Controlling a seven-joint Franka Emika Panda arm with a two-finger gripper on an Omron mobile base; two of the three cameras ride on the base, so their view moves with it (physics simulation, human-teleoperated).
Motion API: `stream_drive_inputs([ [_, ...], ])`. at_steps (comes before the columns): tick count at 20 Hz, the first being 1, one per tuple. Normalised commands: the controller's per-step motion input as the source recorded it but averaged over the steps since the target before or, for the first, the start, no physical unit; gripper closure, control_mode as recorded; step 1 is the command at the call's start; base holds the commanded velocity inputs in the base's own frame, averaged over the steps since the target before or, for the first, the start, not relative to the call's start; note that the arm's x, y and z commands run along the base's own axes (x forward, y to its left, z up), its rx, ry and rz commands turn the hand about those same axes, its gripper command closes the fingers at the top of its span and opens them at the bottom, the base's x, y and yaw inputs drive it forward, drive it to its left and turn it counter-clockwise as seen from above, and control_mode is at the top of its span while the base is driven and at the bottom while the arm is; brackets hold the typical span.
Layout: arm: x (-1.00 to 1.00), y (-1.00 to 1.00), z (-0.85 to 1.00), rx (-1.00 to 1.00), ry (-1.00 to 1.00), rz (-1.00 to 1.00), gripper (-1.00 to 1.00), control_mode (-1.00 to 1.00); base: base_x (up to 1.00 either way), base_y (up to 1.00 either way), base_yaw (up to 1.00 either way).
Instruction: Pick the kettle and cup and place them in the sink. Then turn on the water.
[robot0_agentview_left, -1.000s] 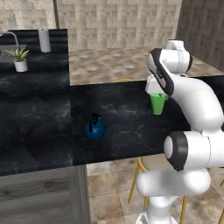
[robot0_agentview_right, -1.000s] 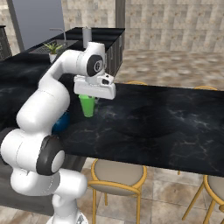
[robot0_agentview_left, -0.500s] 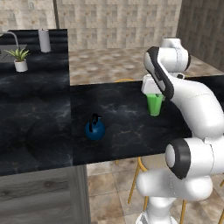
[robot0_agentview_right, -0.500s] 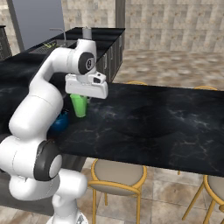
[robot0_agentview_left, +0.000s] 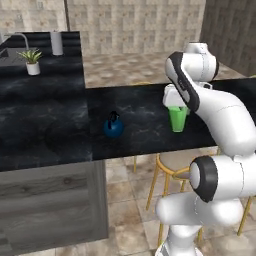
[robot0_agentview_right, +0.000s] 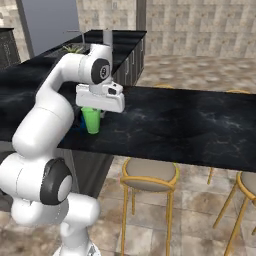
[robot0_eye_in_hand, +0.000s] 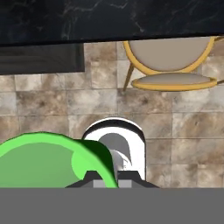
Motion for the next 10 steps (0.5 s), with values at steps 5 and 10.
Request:
stream_drive_inputs([
  [5, 0.00, 0.00, 0.00, 0.00, 0.00, 0.00, 1.00, 1.00, -0.61, 1.00, 0.00],
  [10, 0.00, 0.00, 0.00, 0.00, 0.00, 0.00, 1.00, 1.00, -0.30, 1.00, 0.00],
])
